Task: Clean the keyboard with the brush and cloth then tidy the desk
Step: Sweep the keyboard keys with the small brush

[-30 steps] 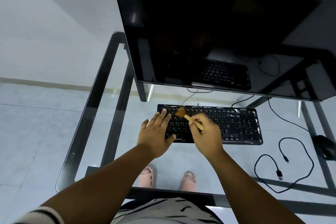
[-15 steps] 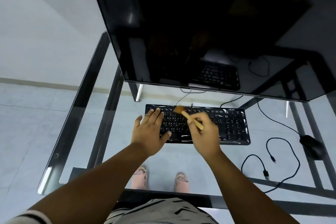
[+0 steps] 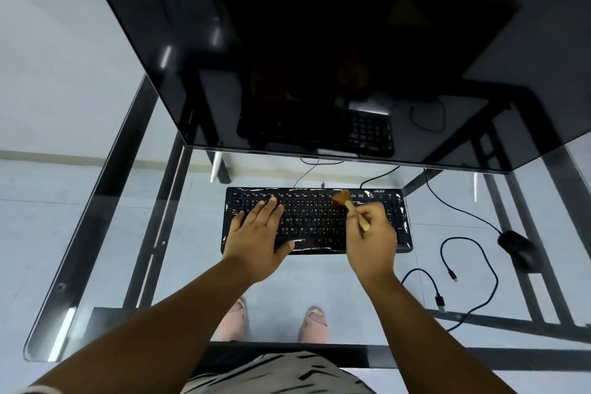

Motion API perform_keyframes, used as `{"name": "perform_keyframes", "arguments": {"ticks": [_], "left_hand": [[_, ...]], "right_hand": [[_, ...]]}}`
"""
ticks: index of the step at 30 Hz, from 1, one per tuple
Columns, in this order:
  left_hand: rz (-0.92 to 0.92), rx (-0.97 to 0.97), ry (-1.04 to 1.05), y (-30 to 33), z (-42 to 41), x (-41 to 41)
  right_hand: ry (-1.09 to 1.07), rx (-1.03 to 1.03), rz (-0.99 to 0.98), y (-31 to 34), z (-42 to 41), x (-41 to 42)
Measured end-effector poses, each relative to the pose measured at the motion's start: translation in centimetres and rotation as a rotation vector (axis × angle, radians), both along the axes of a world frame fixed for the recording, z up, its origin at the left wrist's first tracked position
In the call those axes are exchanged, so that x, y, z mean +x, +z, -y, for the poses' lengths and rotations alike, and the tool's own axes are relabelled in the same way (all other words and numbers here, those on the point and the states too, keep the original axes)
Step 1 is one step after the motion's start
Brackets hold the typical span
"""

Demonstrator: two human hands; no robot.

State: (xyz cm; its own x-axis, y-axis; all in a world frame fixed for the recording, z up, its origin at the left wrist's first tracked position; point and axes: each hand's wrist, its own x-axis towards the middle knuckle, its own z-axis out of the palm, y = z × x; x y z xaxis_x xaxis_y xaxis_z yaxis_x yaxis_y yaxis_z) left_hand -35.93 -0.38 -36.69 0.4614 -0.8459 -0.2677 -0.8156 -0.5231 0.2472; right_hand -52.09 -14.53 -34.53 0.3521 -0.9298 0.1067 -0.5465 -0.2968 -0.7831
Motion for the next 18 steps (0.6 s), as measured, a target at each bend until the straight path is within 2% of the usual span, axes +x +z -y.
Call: {"name": "perform_keyframes", "arguments": {"ticks": [2,4,8,12,15,18], "left_hand": [[0.016,0.000,0.010,0.1,0.3,-0.3],[0.027,-0.002,0.027,0.4,0.7,-0.6],[0.055,0.002,0.065,0.8,1.4,-1.5],[0.064,0.002,0.077,0.8,1.9,-2.4],[0.041,-0.010,0.052,0.6,2.4,-2.8],[0.007,-0.023,-0.013,0.3,2.8,-3.3]], "right_hand": [[0.114,0.040,0.047,0.1,0.2,-0.2],[0.228,0.062,0.004,0.1,0.4,-0.5],[0.032,0.023,-0.003,0.1,1.4,-1.1],[0.130,0.055,-0.020,0.3,1.9,-1.6],[-0.010,0.050,-0.017,0.2,2.5,-2.2],[0.045,0.056,-0.016,0.4,2.7,-2.5]]}}
